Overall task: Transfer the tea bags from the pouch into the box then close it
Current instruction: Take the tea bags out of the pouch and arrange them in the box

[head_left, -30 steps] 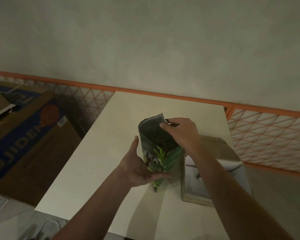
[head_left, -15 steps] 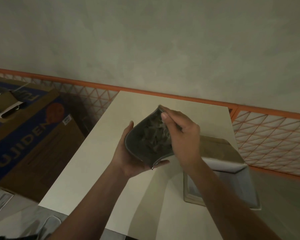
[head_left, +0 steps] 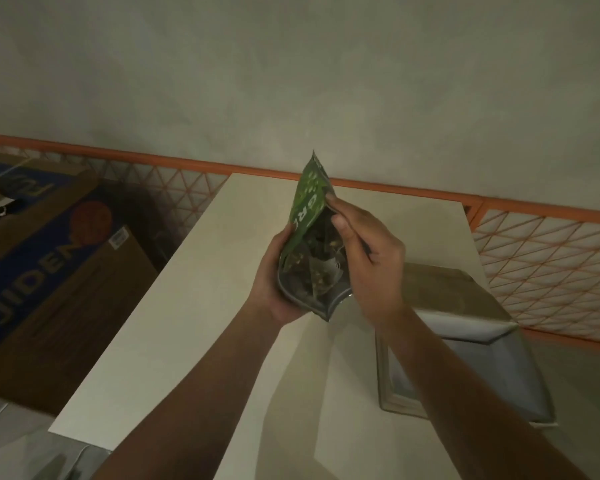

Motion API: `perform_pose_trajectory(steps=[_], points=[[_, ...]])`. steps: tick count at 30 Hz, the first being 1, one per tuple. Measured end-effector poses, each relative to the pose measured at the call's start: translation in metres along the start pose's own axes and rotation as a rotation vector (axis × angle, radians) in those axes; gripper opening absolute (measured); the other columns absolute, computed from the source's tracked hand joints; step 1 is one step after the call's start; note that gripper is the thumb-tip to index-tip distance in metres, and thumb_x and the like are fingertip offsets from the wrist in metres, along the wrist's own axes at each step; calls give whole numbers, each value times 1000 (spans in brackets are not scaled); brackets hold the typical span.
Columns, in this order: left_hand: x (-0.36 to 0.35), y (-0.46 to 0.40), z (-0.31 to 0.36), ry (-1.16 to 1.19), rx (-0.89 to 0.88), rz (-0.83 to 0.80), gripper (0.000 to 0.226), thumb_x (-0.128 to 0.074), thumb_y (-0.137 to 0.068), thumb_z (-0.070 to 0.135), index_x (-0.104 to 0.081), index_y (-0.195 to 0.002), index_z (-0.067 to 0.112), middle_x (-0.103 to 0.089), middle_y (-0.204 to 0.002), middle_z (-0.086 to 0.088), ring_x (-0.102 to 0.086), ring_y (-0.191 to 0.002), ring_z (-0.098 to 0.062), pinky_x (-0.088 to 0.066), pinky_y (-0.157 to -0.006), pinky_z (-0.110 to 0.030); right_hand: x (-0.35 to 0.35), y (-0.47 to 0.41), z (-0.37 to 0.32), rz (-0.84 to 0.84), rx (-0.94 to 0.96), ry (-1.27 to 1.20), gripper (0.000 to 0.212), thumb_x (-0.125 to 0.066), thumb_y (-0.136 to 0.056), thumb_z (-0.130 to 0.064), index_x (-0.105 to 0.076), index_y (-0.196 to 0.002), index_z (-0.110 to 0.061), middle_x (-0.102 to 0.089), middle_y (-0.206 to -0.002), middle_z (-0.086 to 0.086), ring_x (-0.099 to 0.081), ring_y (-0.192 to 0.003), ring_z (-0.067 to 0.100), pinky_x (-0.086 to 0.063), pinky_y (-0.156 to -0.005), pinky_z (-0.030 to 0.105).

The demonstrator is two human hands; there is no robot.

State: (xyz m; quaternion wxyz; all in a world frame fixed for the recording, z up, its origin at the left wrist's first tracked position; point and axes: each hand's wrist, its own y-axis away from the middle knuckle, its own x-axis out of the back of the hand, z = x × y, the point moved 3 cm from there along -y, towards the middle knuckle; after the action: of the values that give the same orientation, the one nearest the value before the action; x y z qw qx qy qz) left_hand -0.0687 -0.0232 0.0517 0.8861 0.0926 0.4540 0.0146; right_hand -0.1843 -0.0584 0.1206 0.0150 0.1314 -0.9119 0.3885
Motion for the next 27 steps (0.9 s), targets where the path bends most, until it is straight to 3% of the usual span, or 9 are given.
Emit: perform_pose_trajectory(steps=[5, 9, 14, 17, 20, 22, 24, 27], points=[[14, -9, -8, 37, 2, -70, 57, -38, -101, 56, -54, -137, 14, -61, -127, -12, -61, -112, -29, -54, -90, -41, -4, 15, 3, 29, 195, 32, 28, -57, -95, -4, -63, -120, 4, -68, -119, 16, -65, -113, 25, -53, -96, 45], [39, -16, -30, 52, 65, -65, 56, -34, -101, 56, -57, -131, 15, -66, -123, -12, -64, -109, -31, -55, -88, -41, -12, 31, 36, 38, 82, 48, 27, -58, -96, -8, -65, -121, 0, -69, -119, 12, -65, -112, 19, -54, -95, 42], [61, -14, -57, 93, 104, -103, 60, -35, -100, 60, -57, -134, 16, -62, -128, -10, -60, -114, -30, -51, -93, -42, -10, 54, 60, 0, 73, 141, 29, -60, -95, -12, -65, -124, -8, -64, -108, 6, -61, -102, 11, -52, -87, 24], [71, -12, -67, 59, 87, -131, 67, -34, -98, 66, -46, -144, 19, -49, -141, -10, -50, -123, -30, -45, -100, -42, -4, 69, 66, -34, 100, 299, 34, -55, -99, -27, -58, -133, -24, -56, -104, -1, -57, -96, 18, -53, -78, 33], [80, -10, -75, 36, 59, -148, 67, -43, -93, 64, -52, -140, 17, -50, -139, -12, -52, -120, -31, -46, -99, -42, 0, 90, 68, -142, 23, 255, 43, -54, -99, -24, -47, -141, -26, -56, -125, 0, -57, -112, 14, -55, -86, 35], [81, -5, -76, 20, 22, -132, 66, -55, -86, 59, -59, -134, 15, -55, -136, -13, -55, -119, -31, -46, -98, -41, 4, 109, 65, -149, 31, 184, 38, -62, -93, -17, -48, -128, -21, -47, -138, 2, -49, -126, 8, -51, -96, 26], [81, 0, -78, 2, -10, -121, 62, -61, -81, 55, -67, -127, 13, -60, -130, -13, -59, -114, -30, -47, -96, -39, 7, 126, 65, -125, 89, 323, 26, -66, -87, -24, -56, -110, -20, -41, -143, 5, -42, -131, 7, -44, -99, 18], [79, 9, -85, -25, -23, -94, 59, -66, -69, 53, -76, -112, 12, -68, -118, -12, -68, -101, -28, -56, -85, -36, 10, 147, 69, -110, 32, 602, 36, -69, -80, -43, -66, -110, -22, -36, -148, 8, -39, -134, 24, -46, -103, 36]])
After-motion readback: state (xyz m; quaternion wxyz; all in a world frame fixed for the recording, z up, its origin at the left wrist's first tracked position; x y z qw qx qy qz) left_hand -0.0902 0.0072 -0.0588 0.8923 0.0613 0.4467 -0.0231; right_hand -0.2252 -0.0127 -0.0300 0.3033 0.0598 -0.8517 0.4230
